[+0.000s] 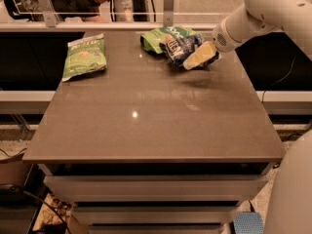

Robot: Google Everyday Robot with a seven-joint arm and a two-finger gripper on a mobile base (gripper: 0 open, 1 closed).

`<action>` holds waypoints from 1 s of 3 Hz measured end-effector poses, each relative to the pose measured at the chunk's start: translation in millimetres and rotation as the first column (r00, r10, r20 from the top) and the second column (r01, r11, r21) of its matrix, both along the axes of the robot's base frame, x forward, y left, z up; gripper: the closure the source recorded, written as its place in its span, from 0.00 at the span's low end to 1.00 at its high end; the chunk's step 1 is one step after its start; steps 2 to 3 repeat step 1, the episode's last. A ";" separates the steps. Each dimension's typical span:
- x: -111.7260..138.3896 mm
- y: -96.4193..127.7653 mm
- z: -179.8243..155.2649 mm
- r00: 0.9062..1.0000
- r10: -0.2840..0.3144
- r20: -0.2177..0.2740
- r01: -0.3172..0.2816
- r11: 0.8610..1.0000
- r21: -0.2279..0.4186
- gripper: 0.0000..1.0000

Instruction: Move blue chip bag near green rice chip bag

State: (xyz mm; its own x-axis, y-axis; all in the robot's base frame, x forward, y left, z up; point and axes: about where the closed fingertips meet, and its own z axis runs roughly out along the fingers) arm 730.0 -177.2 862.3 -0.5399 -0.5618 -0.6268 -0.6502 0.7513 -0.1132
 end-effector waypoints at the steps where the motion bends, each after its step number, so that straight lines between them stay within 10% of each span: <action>1: 0.0 0.1 -0.1 1.000 0.000 0.000 0.000 1.000 0.000 0.00; 3: 0.0 0.1 -0.1 1.000 0.000 0.000 0.000 1.000 0.000 0.00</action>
Offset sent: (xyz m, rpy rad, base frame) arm 0.0000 0.0000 0.0000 0.0000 0.0000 0.0000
